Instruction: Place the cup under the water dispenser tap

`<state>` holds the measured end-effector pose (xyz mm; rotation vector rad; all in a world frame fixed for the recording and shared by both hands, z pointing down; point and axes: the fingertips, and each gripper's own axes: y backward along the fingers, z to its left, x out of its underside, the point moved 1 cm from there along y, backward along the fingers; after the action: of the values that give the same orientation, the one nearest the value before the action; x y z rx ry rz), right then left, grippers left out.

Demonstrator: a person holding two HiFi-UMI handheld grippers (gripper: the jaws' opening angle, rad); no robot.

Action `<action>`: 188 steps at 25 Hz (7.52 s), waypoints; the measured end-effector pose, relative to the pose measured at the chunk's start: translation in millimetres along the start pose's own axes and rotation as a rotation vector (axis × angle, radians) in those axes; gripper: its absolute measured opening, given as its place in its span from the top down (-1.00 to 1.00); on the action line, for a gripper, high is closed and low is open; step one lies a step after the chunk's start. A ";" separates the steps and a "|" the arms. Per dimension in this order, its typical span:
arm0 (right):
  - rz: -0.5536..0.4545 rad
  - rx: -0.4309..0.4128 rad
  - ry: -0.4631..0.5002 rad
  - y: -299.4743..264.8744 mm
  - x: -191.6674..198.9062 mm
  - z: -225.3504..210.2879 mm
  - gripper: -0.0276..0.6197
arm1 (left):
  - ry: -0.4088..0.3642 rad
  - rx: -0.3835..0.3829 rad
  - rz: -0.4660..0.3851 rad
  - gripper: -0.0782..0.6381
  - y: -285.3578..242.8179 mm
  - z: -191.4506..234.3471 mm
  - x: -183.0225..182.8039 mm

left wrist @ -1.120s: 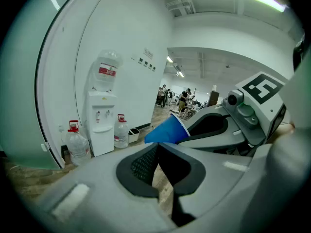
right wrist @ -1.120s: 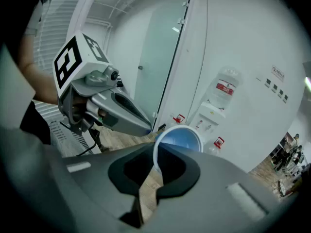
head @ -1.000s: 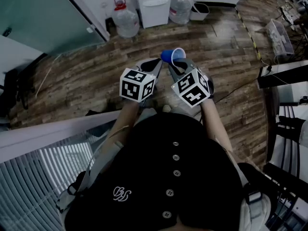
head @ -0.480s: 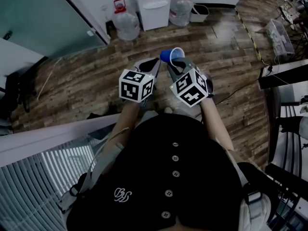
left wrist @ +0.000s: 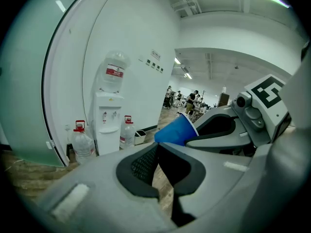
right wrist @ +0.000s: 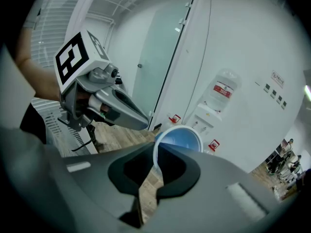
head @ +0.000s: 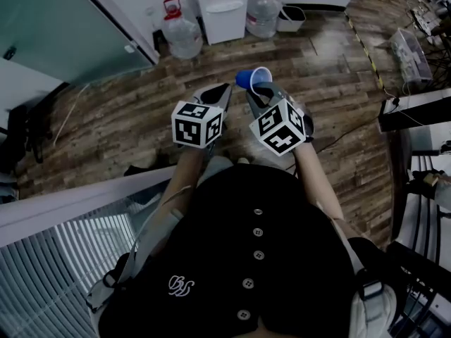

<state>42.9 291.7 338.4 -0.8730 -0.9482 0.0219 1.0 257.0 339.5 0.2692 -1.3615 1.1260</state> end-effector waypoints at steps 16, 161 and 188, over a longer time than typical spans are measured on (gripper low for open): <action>-0.008 -0.073 0.034 -4.3 22.1 -19.4 0.85 | 0.045 -0.048 -0.005 0.77 -28.6 -7.5 4.2; 0.409 -0.188 0.451 -636.0 80.8 -316.3 0.84 | 0.287 0.009 0.209 0.77 -459.4 466.2 -3.1; 0.435 -0.156 0.542 -713.3 82.6 -362.6 0.85 | 0.243 -0.030 0.157 0.77 -468.0 493.6 -3.9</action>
<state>107.5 -386.8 765.7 -1.1431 -0.2461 0.0806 44.6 -334.7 672.2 0.0023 -1.1977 1.2245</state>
